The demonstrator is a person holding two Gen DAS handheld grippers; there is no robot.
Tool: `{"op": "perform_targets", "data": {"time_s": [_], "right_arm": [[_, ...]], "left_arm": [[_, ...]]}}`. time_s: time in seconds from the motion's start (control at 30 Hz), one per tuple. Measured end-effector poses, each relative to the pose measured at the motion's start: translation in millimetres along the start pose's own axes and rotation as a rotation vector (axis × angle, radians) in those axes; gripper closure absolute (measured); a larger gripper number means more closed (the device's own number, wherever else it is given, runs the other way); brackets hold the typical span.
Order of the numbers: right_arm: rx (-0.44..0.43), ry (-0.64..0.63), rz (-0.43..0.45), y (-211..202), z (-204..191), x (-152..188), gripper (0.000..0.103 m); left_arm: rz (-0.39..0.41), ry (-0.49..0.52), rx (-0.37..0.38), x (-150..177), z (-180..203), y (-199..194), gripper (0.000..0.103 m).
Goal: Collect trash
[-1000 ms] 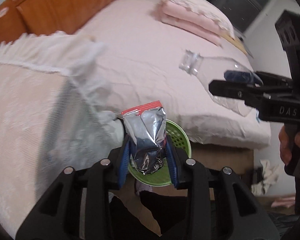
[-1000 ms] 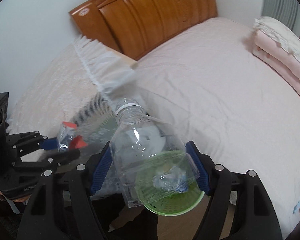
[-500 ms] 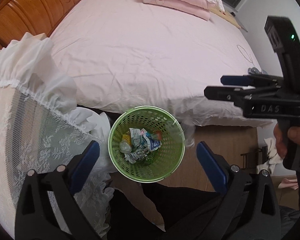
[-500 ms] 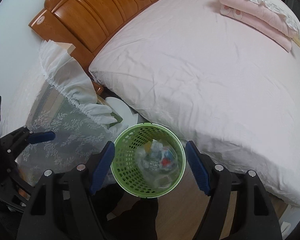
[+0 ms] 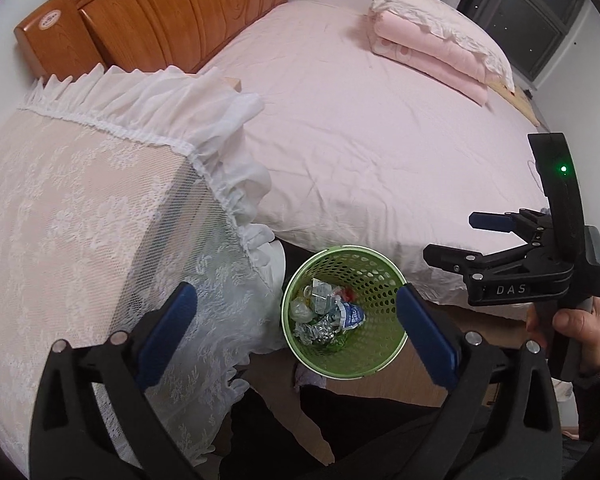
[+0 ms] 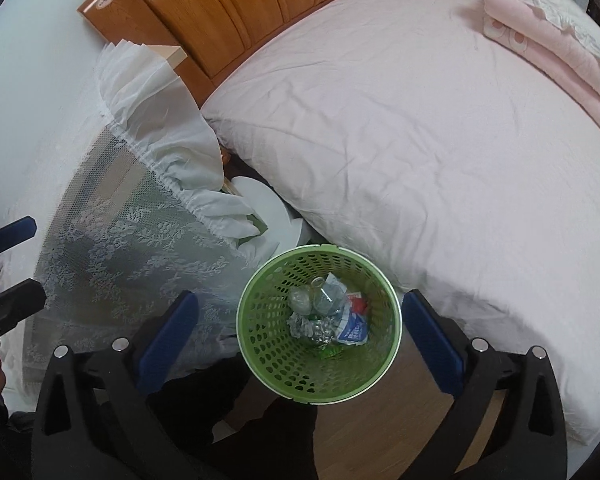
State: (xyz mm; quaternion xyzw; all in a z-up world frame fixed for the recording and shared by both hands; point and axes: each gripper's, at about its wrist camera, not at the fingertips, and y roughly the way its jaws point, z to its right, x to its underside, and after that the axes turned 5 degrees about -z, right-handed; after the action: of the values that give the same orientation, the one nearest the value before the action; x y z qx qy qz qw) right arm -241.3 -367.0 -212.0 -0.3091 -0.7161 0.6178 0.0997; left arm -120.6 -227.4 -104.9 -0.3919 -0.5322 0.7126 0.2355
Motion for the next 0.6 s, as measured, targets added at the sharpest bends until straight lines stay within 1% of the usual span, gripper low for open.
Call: {"op": "perform_targets", "data": {"time_s": [0.1,0.17,0.23,0.27,0.33,0.4,0.43,0.5,0.6], "right_arm": [[0.014,-0.008,-0.012,-1.4,-10.8,-8.2,0.002],[0.022,-0.019,-0.012,-3.8,-18.5,-14.6,0.002],[0.039,-0.037,0.002,-10.3,-29.1,-21.8,0.002],[0.044,-0.074,0.027,-19.8,-41.9,-29.5,0.002],[0.042,-0.129,0.076,-35.4,-61.7,-39.1,0.002],[0.028,-0.212,0.159,-63.4,-99.6,-54.4,0.002],[0.024,-0.233,0.174,-70.0,-109.6,-58.2,0.002],[-0.037,-0.327,0.262,-100.6,-149.1,-70.1,0.002],[-0.082,-0.443,0.39,-144.9,-202.3,-82.7,0.002]], "left_arm": [[0.02,-0.036,-0.027,-1.2,-8.8,-8.5,0.008],[0.047,-0.065,-0.056,-0.6,-17.1,-16.9,0.008],[0.089,-0.109,-0.105,-0.4,-27.5,-32.0,0.008],[0.118,-0.135,-0.138,0.2,-34.5,-43.9,0.008],[0.189,-0.193,-0.216,1.6,-50.8,-73.2,0.008],[0.274,-0.253,-0.315,3.0,-69.2,-109.9,0.008],[0.319,-0.284,-0.372,4.8,-79.5,-129.5,0.008],[0.395,-0.349,-0.469,9.1,-100.0,-167.7,0.008],[0.484,-0.445,-0.599,16.9,-127.7,-223.6,0.008]]}}
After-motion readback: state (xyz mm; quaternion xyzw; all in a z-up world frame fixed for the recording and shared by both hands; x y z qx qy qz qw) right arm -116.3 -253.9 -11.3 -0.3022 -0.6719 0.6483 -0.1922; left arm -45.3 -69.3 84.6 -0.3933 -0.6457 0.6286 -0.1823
